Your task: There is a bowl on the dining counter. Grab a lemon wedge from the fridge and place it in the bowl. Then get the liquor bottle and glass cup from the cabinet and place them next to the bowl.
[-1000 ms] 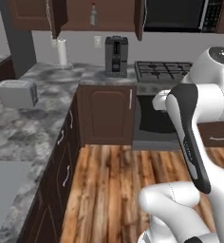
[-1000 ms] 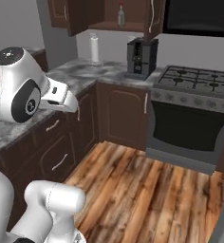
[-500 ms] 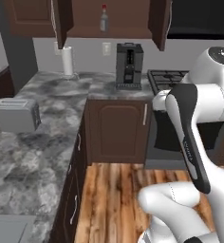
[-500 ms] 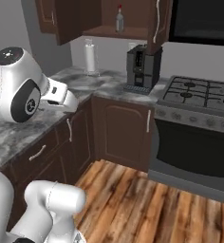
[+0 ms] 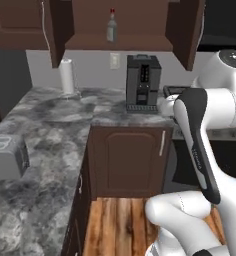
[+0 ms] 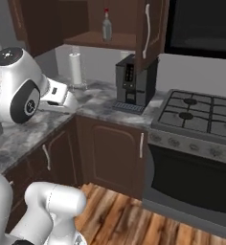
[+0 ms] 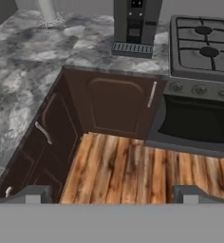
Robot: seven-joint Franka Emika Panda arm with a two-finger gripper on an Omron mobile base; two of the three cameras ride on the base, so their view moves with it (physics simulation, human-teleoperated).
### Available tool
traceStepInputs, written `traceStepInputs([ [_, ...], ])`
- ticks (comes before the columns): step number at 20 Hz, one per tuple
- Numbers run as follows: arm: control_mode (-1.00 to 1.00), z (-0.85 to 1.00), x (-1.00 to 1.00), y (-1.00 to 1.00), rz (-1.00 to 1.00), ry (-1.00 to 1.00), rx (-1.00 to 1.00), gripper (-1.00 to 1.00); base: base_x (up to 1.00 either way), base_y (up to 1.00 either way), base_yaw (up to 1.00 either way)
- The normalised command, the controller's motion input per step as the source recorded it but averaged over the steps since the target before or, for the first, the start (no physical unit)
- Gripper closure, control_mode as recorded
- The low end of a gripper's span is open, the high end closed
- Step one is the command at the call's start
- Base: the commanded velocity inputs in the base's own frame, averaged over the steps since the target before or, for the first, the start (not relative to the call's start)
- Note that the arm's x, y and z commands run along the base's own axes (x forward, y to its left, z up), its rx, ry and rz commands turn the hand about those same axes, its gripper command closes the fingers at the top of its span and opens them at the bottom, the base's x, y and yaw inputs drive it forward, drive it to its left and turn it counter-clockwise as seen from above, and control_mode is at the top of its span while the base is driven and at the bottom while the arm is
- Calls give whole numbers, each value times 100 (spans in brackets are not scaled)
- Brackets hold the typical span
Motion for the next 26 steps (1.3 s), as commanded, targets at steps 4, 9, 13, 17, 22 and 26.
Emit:
traceStepInputs([
  [4, 100, 0, 0, 0, 0, 0, 0, -100, 100, 8, 0],
  [9, 100, 0, 0, 0, 0, 0, 0, -100, 100, 22, 0],
  [13, 100, 0, 0, 0, 0, 0, 0, -100, 100, 32, 0],
  [17, 100, 0, 0, 0, 0, 0, 0, -100, 100, 28, 0],
  [22, 100, 0, 0, 0, 0, 0, 0, -100, 100, 20, 0],
  [26, 100, 0, 0, 0, 0, 0, 0, -100, 48, 11, 0],
])
